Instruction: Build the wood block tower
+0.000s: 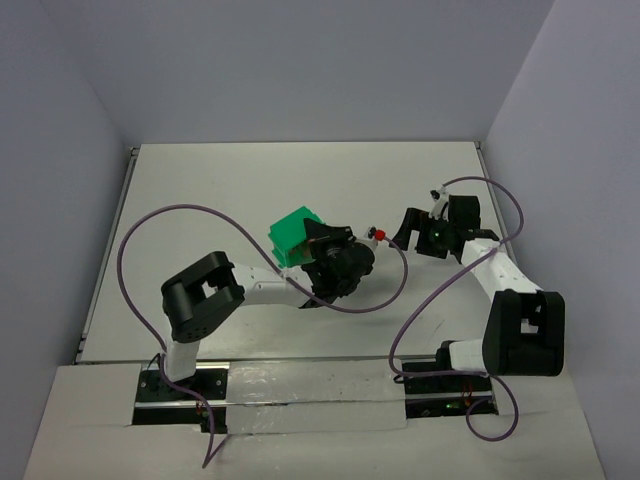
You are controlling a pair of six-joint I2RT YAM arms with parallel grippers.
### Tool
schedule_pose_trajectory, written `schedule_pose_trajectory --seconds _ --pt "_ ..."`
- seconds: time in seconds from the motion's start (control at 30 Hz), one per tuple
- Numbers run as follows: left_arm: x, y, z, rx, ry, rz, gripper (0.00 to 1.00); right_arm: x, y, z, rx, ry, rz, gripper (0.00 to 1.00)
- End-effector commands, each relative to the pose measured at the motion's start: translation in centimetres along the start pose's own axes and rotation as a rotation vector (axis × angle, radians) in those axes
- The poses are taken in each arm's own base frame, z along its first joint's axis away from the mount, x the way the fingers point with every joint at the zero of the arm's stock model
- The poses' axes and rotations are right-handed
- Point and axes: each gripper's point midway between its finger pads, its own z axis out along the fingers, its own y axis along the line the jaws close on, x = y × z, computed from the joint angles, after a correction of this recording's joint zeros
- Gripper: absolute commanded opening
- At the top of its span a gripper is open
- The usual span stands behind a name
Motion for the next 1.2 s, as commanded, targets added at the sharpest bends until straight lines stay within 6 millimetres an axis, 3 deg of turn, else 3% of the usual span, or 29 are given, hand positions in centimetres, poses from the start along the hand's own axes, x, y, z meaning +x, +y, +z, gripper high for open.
schedule_pose_trajectory --seconds 0.0,0.33,0.77,1.07,1.13,1.17 --pt "-1.0 -1.1 0.2 -0.013 -0.020 -0.075 0.00 -2.1 0.7 -1.0 -0.016 -0.060 -0.013 1.00" --pt "-0.6 -1.4 0.7 -0.030 -0.016 -0.069 0.00 -2.1 0.5 -1.0 -0.010 -0.061 -0.016 1.00" --pt "2.4 4.0 2.6 -0.210 0.034 -0.059 0.00 -2.2 0.6 -1.1 -0.012 -0.069 -0.023 1.00" --pt "7.8 9.1 5.1 -0.206 0.158 -0.172 0.00 -2.2 0.9 -1.3 -0.025 -0.075 -0.031 1.00" --pt "9.8 10.9 5.6 -0.184 0.190 -0.301 0.00 -2.1 1.1 -1.3 -0.038 -0.068 -0.030 1.00" --pt "10.8 10.7 6.0 -0.141 0.211 -0.331 0.00 -2.1 1.1 -1.3 -0.041 -0.063 -0.030 1.00"
